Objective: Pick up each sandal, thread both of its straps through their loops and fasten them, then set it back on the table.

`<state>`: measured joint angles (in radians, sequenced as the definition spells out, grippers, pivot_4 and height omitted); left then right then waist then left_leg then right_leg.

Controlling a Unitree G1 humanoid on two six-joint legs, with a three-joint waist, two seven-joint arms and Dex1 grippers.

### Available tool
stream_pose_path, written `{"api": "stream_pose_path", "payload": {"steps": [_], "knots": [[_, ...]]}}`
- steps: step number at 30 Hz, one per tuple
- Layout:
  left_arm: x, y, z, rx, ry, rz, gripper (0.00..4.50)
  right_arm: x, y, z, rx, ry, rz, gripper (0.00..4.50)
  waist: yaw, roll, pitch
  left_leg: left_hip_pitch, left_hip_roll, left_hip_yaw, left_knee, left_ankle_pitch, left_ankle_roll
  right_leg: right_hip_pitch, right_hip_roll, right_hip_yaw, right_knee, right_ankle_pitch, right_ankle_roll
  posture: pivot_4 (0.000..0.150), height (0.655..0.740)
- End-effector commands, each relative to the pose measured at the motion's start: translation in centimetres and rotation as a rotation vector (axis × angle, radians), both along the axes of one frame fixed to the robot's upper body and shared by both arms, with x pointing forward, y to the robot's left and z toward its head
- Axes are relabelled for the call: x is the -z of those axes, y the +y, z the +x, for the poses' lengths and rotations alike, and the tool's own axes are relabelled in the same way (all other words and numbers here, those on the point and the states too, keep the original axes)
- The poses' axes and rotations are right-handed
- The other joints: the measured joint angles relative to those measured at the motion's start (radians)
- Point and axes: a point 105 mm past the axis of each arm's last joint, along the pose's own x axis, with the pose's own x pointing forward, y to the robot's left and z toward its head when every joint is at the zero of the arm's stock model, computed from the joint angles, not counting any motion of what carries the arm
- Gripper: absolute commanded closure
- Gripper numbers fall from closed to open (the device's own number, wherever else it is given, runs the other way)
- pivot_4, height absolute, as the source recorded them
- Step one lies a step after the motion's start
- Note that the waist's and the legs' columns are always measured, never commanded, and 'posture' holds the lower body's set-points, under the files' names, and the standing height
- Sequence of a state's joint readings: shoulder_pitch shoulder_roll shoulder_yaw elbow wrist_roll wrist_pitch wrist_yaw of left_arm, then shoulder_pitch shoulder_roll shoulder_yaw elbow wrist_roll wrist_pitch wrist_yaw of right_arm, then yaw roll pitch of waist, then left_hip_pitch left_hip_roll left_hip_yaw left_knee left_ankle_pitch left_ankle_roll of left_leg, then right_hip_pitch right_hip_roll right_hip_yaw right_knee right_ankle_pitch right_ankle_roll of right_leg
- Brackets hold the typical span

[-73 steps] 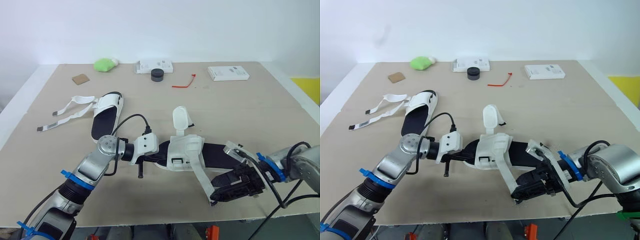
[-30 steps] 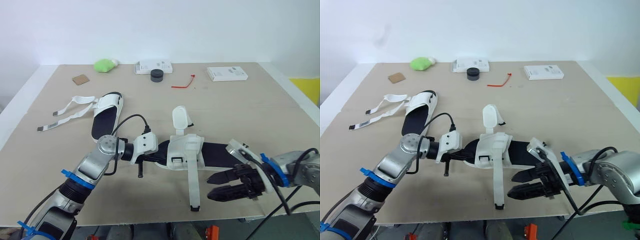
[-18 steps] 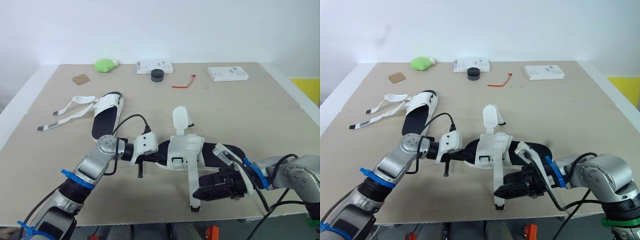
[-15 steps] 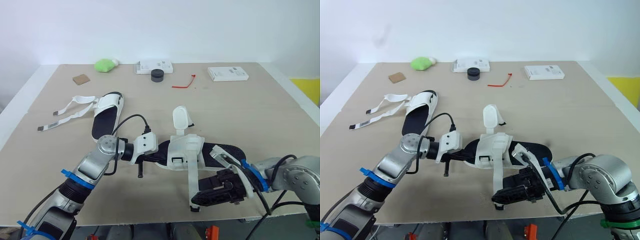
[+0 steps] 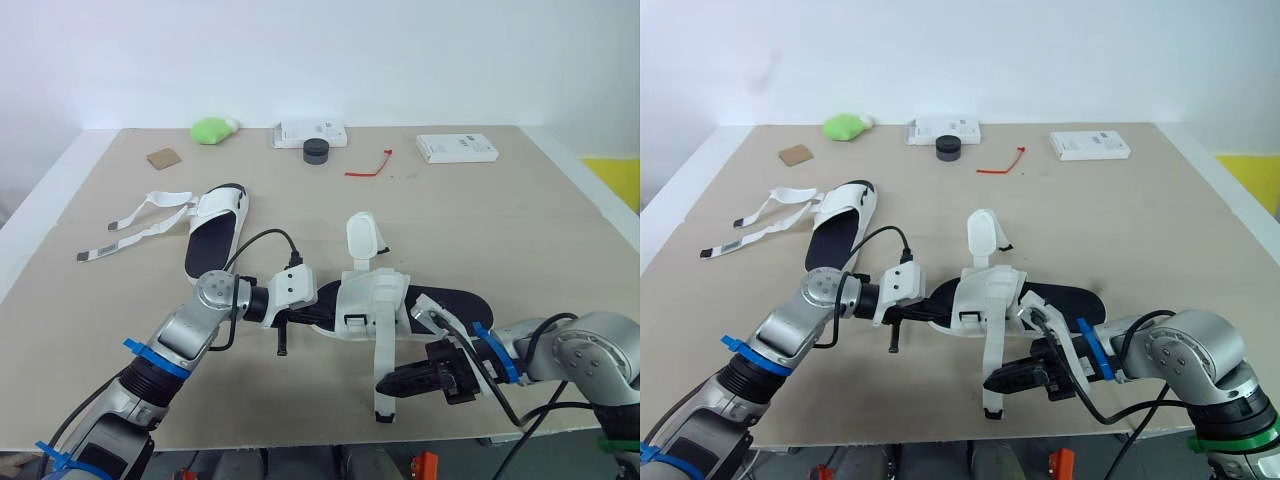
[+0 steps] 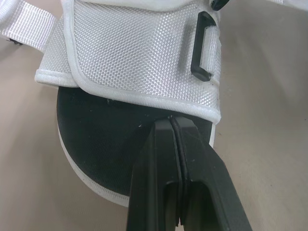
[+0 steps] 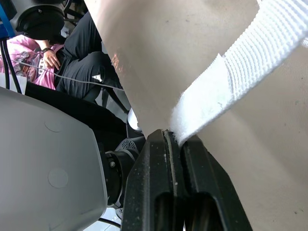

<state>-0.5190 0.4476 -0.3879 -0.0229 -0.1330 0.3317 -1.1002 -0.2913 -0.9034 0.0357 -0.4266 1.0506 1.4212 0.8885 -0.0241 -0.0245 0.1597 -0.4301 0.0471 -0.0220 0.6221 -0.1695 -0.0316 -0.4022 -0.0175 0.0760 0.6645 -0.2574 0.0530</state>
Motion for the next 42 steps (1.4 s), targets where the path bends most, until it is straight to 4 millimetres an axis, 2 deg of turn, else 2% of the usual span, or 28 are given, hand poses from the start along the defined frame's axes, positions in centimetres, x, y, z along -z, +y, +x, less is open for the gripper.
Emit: {"api": "stream_pose_path", "payload": {"steps": [1,3,5,9,11,16,20,25,31,37,42], "knots": [[1.7,0.4,-0.2,-0.016,0.047,0.049,4.50,-2.7,-0.3,-0.1,-0.038,-0.064,0.059,4.46,0.000,0.000,0.000,0.000,0.000,0.000,0.000,0.000,0.000,0.000,0.000,0.000,0.000,0.000,0.000,0.150,0.7400],[1.6,0.4,-0.1,-0.017,0.045,0.048,4.50,-5.2,-0.3,0.3,-0.050,-0.127,0.127,4.46,0.000,0.000,0.000,0.000,0.000,0.000,0.000,0.000,0.000,0.000,0.000,0.000,0.000,0.000,0.000,0.150,0.7400],[1.6,0.3,-0.1,-0.016,0.045,0.047,4.50,-6.7,-0.4,1.2,-0.036,-0.184,0.147,4.46,-0.001,0.000,0.000,0.000,0.000,0.001,0.000,0.000,0.000,0.000,0.000,0.001,0.000,0.001,0.000,0.150,0.7400],[1.7,0.3,0.1,-0.010,0.045,0.049,4.50,-8.5,-0.7,4.1,0.034,-0.302,0.113,4.46,0.000,0.000,0.000,0.001,0.000,0.000,0.001,0.001,0.001,0.001,0.000,0.000,0.000,0.001,0.000,0.150,0.7400],[1.7,0.2,0.2,-0.009,0.043,0.050,4.50,-9.2,-0.7,5.2,0.050,-0.324,0.108,4.46,0.000,0.000,0.000,0.001,0.000,0.001,0.000,0.001,0.001,0.000,0.000,0.001,0.000,0.001,0.000,0.150,0.7400],[1.5,0.0,0.6,-0.001,0.033,0.048,4.50,-9.0,-0.8,8.7,0.106,-0.336,0.019,4.46,0.001,0.000,0.000,0.000,0.000,0.002,0.000,0.001,0.001,-0.001,-0.001,0.001,0.000,0.001,-0.001,0.150,0.7400],[1.4,0.0,0.7,0.001,0.025,0.047,4.50,-9.9,-1.2,10.6,0.143,-0.260,0.033,4.46,0.003,0.001,0.000,-0.001,-0.001,0.002,0.001,0.001,0.001,-0.002,-0.001,0.002,0.000,0.002,0.000,0.150,0.7400],[1.4,0.1,0.6,-0.002,0.022,0.047,4.50,-9.3,-1.4,10.7,0.129,-0.168,-0.008,4.46,0.003,0.001,0.000,-0.002,-0.001,0.003,0.001,0.001,0.001,-0.002,-0.002,0.002,0.000,0.002,0.000,0.150,0.7400],[1.5,0.2,0.7,-0.013,0.023,0.045,4.50,-9.3,-0.4,9.5,0.085,-0.032,0.004,4.46,0.002,0.001,0.000,-0.002,-0.001,0.002,0.001,0.001,0.001,-0.002,-0.001,0.002,0.000,0.002,0.000,0.150,0.7400],[1.6,0.2,0.7,-0.015,0.024,0.043,4.50,-9.5,0.0,9.4,0.095,0.033,0.001,4.46,0.002,0.001,0.000,-0.002,-0.001,0.002,0.001,0.001,0.001,-0.002,-0.001,0.002,0.000,0.002,0.000,0.150,0.7400],[1.5,0.1,0.8,-0.016,0.021,0.040,4.50,-8.4,-0.1,9.1,0.091,0.065,-0.055,4.46,0.002,0.001,0.000,-0.002,-0.001,0.002,0.001,0.001,0.001,-0.002,-0.001,0.002,0.000,0.003,0.000,0.150,0.7400]]}}
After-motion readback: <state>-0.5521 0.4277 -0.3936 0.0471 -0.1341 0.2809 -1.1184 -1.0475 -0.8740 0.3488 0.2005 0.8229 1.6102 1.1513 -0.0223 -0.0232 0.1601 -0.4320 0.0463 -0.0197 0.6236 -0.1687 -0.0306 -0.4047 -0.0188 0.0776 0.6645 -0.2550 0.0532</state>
